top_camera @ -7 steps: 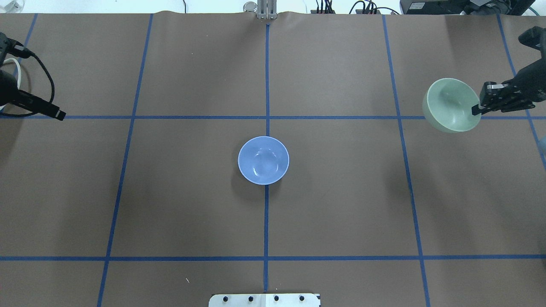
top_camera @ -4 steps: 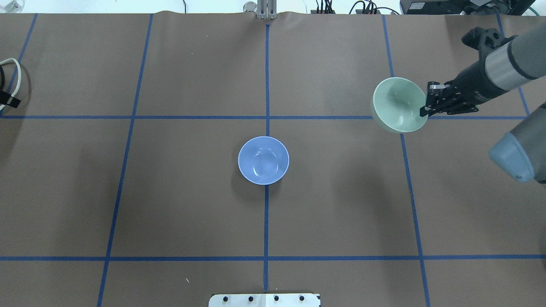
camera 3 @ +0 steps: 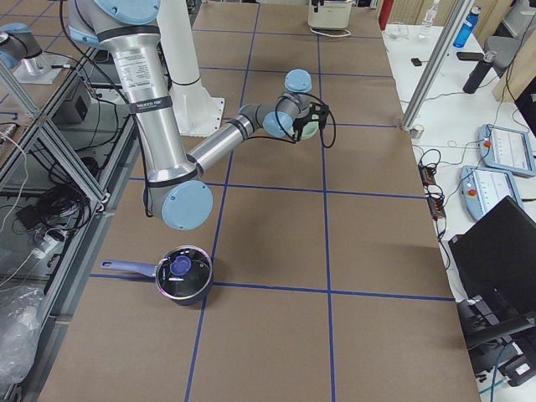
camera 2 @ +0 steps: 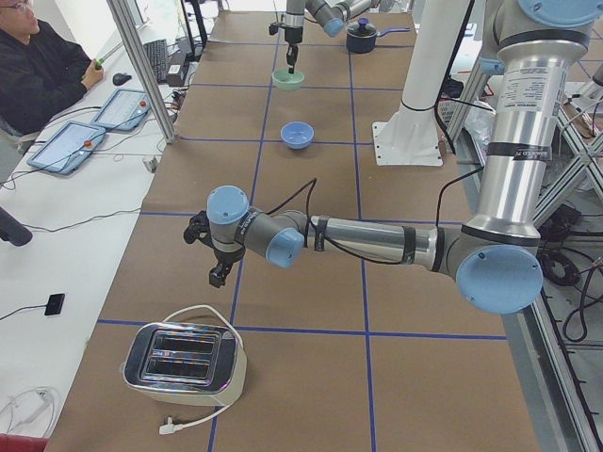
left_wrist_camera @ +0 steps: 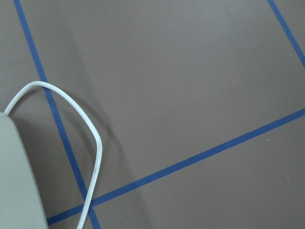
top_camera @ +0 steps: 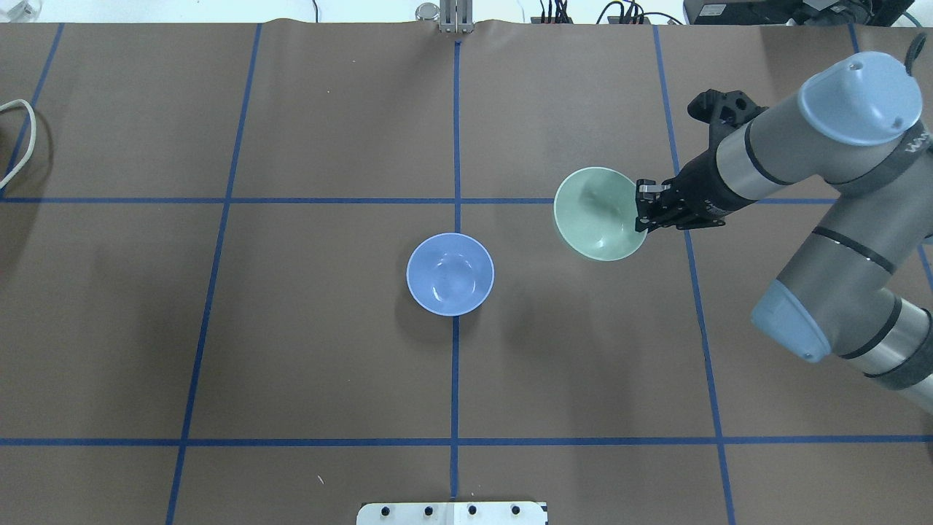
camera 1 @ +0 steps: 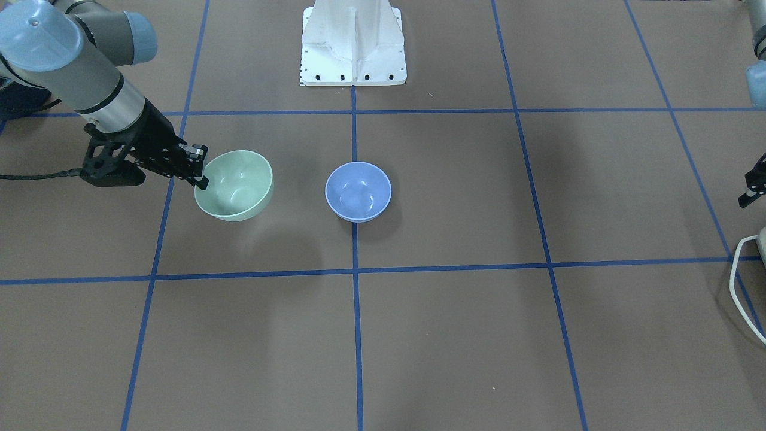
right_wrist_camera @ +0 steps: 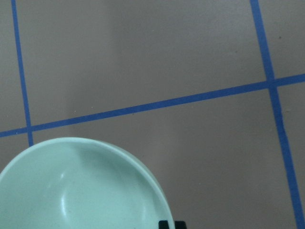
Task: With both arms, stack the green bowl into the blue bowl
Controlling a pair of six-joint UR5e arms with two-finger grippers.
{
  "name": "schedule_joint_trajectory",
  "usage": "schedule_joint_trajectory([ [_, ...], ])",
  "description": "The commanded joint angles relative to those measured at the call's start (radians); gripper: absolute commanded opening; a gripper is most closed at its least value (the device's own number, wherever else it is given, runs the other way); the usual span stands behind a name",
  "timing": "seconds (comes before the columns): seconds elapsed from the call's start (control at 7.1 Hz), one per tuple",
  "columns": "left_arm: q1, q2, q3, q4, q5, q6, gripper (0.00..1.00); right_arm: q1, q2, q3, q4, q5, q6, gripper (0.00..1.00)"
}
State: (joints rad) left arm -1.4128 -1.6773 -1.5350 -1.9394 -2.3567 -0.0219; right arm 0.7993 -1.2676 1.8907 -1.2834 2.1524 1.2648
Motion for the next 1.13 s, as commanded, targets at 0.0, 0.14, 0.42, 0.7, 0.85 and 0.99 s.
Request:
schedule_joint_trajectory([
  [0.0,-0.017,0.005,0.01,-0.003,-0.001,0.017,0.97,-0.109,0.101,0.046,-0.19,-0.112,0.015,0.0],
  [0.14,-0.028,0.008,0.012,0.0,0.0,0.017,0.97,-0.142,0.146,0.063,-0.258,-0.147,0.043,0.0],
  [0.42,-0.043,-0.007,0.042,0.002,0.0,0.017,0.97,-0.181,0.2,0.053,-0.289,-0.173,0.074,0.0],
  [0.7,-0.049,-0.007,0.042,0.002,-0.001,0.017,0.97,-0.219,0.218,0.041,-0.297,-0.206,0.085,0.0],
  [0.85,-0.069,-0.005,0.042,-0.003,-0.007,0.017,0.97,-0.235,0.238,0.024,-0.298,-0.218,0.093,0.0],
  [0.99,-0.092,-0.008,0.042,-0.004,-0.018,0.017,0.97,-0.236,0.273,-0.016,-0.298,-0.224,0.097,0.0],
])
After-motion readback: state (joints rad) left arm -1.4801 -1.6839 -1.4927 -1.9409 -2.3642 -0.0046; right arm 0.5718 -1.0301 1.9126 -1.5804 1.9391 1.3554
